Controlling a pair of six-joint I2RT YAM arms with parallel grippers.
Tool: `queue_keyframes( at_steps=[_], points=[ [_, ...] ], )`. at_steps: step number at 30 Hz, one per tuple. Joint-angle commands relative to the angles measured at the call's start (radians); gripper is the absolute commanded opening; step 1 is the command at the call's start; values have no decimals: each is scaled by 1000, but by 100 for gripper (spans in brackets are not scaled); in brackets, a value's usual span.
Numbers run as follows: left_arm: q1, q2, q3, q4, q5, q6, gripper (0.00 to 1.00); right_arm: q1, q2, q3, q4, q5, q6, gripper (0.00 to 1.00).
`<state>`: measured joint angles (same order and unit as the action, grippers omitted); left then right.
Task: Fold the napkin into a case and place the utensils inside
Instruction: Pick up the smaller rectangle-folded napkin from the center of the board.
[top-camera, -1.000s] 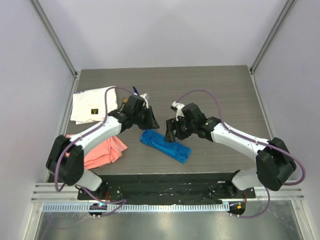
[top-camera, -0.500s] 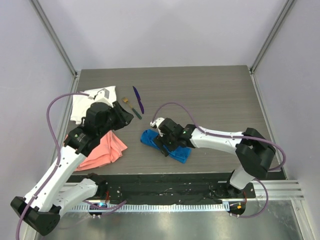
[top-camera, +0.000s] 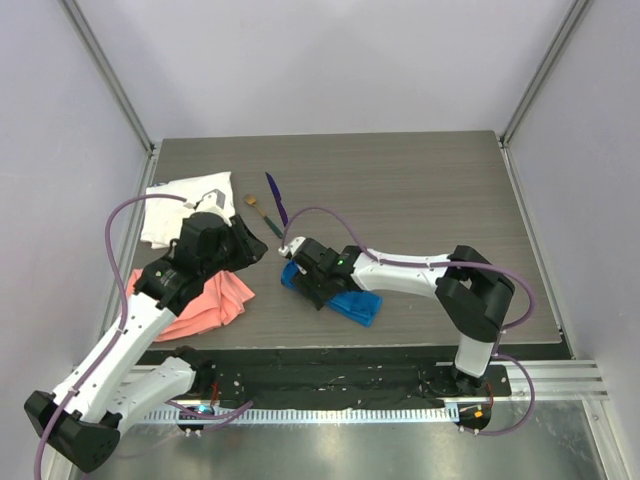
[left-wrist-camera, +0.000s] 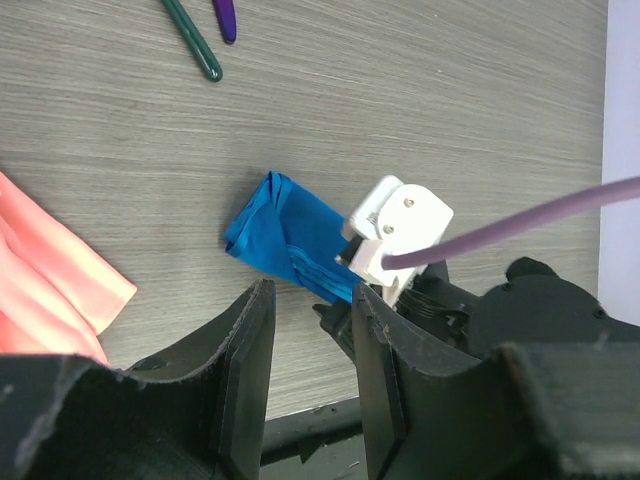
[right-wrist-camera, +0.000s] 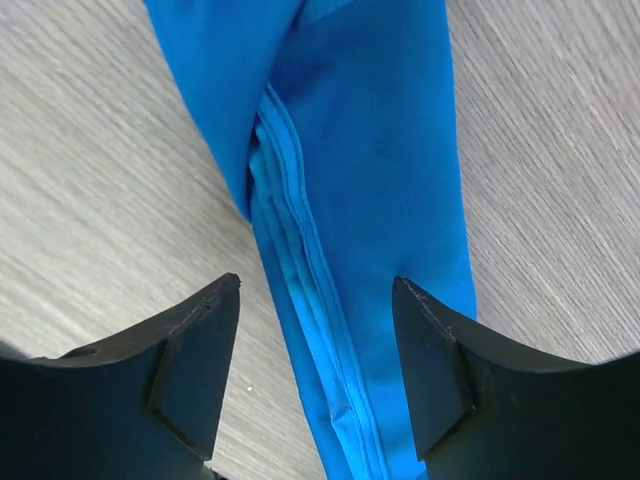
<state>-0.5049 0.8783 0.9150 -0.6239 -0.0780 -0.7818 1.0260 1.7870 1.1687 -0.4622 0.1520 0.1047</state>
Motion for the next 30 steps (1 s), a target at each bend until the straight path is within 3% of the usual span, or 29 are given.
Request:
queue_keyframes(
  at_steps=[1, 10, 17, 30],
  points=[
    [6, -25, 13, 4, 4, 12, 40, 14, 29, 32, -32, 35, 1, 66],
    [6, -41, 15, -7, -6, 16, 40, 35, 68, 43, -62, 99, 10, 58],
    [6, -48, 15, -13, -14, 18, 41, 94, 141, 68, -107, 259, 47, 51],
    [8, -61, 8, -23, -17, 21, 41, 120, 178, 138, -156, 379, 98, 13]
  ],
)
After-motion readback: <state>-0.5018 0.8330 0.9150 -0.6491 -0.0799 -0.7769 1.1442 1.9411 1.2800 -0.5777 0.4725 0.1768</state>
